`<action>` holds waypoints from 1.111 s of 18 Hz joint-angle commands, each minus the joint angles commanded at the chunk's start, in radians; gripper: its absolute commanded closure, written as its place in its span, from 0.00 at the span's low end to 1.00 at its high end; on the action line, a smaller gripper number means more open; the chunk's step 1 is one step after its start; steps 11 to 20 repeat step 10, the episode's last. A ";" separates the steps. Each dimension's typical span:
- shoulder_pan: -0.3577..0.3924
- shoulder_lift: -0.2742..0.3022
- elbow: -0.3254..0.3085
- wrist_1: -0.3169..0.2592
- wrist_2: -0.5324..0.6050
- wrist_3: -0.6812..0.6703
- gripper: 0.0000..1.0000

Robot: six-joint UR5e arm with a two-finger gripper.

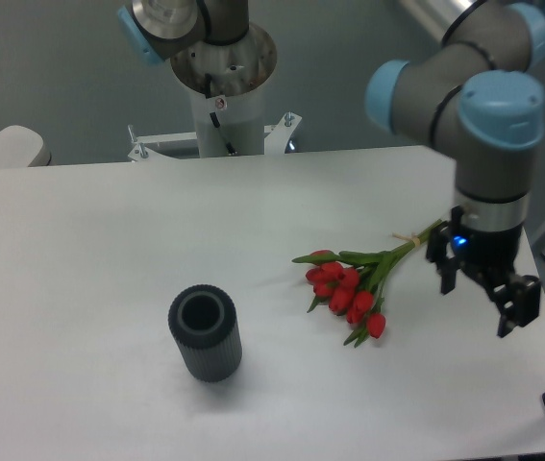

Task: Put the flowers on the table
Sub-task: 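Open the gripper to release the tulips and lift away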

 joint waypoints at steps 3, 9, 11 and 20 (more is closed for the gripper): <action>0.049 -0.006 0.000 -0.005 -0.002 0.155 0.00; 0.088 -0.005 -0.020 0.001 -0.003 0.195 0.00; 0.088 -0.005 -0.021 0.000 -0.003 0.195 0.00; 0.088 -0.005 -0.021 0.000 -0.003 0.195 0.00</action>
